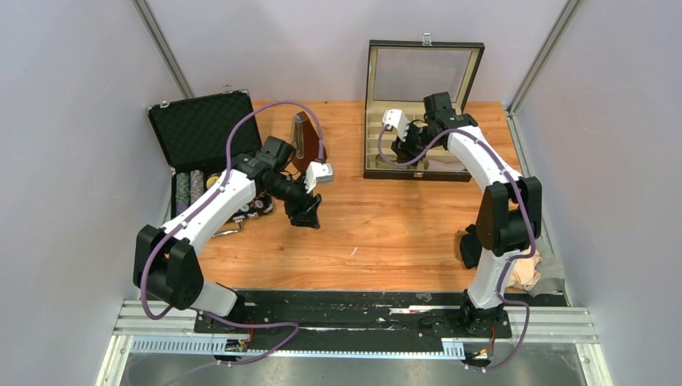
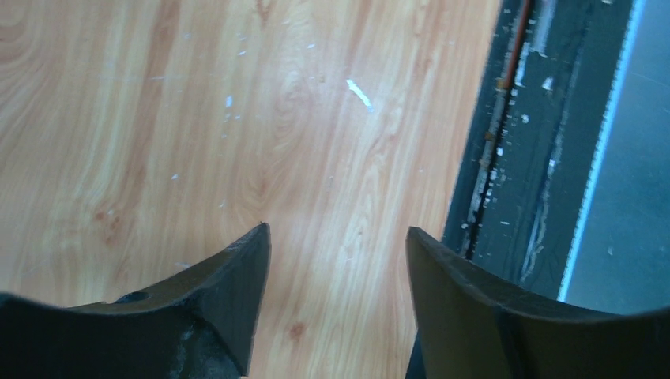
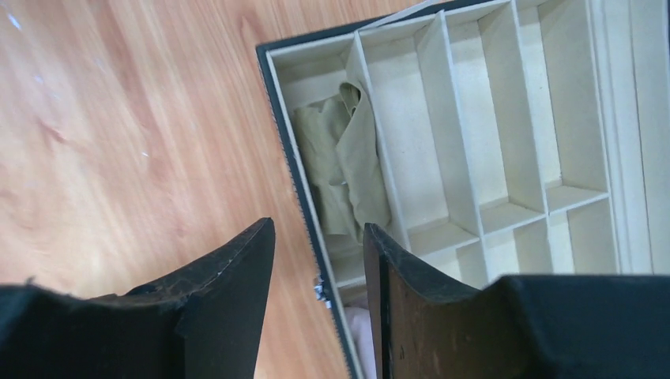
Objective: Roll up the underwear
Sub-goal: Place the underwear in the storage box, then pick up the underwear from the corner of the board.
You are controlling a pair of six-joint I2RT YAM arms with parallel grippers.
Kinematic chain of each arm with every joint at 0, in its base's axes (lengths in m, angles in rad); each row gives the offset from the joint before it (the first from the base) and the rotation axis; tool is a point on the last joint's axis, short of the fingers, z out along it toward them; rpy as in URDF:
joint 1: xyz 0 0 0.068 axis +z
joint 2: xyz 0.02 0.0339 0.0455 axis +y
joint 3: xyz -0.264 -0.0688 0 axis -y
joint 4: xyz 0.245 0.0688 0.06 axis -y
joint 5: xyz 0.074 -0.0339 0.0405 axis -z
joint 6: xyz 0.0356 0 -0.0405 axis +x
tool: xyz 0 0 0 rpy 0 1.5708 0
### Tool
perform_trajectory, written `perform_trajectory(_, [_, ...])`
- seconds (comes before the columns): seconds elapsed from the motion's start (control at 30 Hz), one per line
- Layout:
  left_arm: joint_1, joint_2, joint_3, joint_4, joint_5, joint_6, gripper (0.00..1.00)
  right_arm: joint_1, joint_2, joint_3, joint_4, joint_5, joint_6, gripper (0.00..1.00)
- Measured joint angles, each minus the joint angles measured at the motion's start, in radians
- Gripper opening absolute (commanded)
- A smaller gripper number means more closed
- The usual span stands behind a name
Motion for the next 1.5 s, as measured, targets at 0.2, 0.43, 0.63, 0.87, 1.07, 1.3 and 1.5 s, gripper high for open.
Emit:
perform_trajectory(0.2, [0.001, 0.007, 0.011, 0.097, -0.144, -0.137, 1.00, -0.003, -0.187, -0.050, 0.014, -0.012, 0.253, 0.99])
perform_trajectory(0.43, [0.001, -0.044, -0.006, 0.369, -0.342, -0.306, 1.00, -0.072, -0.522, -0.187, 0.045, 0.107, 0.574, 1.00])
perform_trajectory(0.63, [0.002, 0.016, 0.024, 0.496, -0.528, -0.541, 1.00, -0.296, -0.673, -0.436, -0.058, 0.289, 0.711, 0.94])
perform_trajectory(0.87, [0.007, 0.106, 0.024, 0.487, -0.567, -0.679, 0.95, -0.727, -0.760, -0.692, -0.225, 0.500, 0.723, 0.75])
perform_trajectory(1.07, [0.007, 0.138, 0.024, 0.488, -0.475, -0.757, 0.88, -0.869, -0.792, -0.745, -0.224, 0.537, 0.667, 0.65])
perform_trajectory(1.3, [0.007, 0.162, 0.024, 0.487, -0.404, -0.798, 0.87, -0.901, -0.634, -0.765, -0.146, 0.503, 0.656, 0.46])
perform_trajectory(1.5, [0.007, 0.162, 0.024, 0.487, -0.398, -0.797, 0.87, -0.902, -0.576, -0.765, -0.098, 0.452, 0.653, 0.04])
